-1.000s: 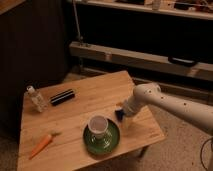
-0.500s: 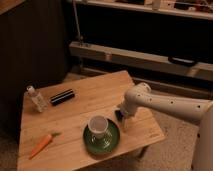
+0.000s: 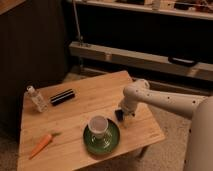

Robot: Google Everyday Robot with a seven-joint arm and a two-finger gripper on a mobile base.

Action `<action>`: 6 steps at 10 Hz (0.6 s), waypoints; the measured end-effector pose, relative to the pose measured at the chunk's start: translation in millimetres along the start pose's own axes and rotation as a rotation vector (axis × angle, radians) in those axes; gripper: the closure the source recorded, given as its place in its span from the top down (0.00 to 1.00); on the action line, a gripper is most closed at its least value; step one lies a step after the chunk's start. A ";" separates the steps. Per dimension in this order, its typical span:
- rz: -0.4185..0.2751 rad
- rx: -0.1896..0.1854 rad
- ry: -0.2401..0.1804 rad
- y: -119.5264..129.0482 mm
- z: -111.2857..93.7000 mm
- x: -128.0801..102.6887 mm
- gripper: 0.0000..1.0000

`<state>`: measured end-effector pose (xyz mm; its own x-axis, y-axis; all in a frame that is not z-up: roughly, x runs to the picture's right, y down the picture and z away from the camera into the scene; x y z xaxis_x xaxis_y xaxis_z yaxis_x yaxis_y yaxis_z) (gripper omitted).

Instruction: Place the white sponge in the ceramic cup

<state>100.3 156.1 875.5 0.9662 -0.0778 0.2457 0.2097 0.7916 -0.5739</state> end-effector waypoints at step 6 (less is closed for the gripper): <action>-0.011 -0.042 0.008 5.8 8.2 -0.7 0.22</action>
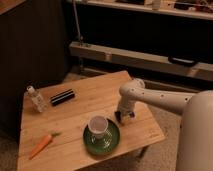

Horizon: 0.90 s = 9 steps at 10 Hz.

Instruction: Place the white sponge in the ceramic cup

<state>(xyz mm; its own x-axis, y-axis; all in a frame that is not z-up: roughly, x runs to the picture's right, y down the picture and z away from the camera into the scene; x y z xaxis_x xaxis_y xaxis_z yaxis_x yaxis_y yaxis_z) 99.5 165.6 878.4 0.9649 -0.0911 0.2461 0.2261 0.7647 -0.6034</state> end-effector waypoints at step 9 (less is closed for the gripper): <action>0.277 0.152 -0.197 -52.2 -162.6 52.1 0.02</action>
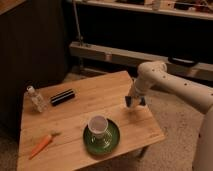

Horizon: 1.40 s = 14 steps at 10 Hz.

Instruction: Place the white sponge in the ceramic cup

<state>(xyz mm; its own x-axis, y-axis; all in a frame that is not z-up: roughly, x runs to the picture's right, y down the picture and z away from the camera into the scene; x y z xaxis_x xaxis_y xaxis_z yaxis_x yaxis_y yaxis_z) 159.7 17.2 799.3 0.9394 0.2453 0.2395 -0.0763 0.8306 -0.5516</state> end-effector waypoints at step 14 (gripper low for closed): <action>0.075 -0.198 -0.923 140.6 -105.6 -185.8 0.02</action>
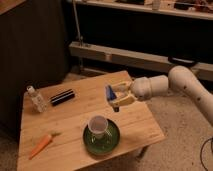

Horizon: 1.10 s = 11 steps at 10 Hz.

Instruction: Place the white sponge in the ceramic cup

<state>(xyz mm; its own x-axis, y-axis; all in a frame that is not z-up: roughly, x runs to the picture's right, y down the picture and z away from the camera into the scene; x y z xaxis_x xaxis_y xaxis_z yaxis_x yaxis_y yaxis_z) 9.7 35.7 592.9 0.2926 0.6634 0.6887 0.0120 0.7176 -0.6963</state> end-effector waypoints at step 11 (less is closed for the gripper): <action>-0.010 -0.086 0.025 12.3 87.8 82.2 0.03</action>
<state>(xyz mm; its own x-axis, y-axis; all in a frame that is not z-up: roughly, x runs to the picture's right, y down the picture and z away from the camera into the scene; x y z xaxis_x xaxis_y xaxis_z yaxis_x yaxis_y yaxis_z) -50.0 117.6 658.7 0.3154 0.6500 0.6914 0.0968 0.7028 -0.7048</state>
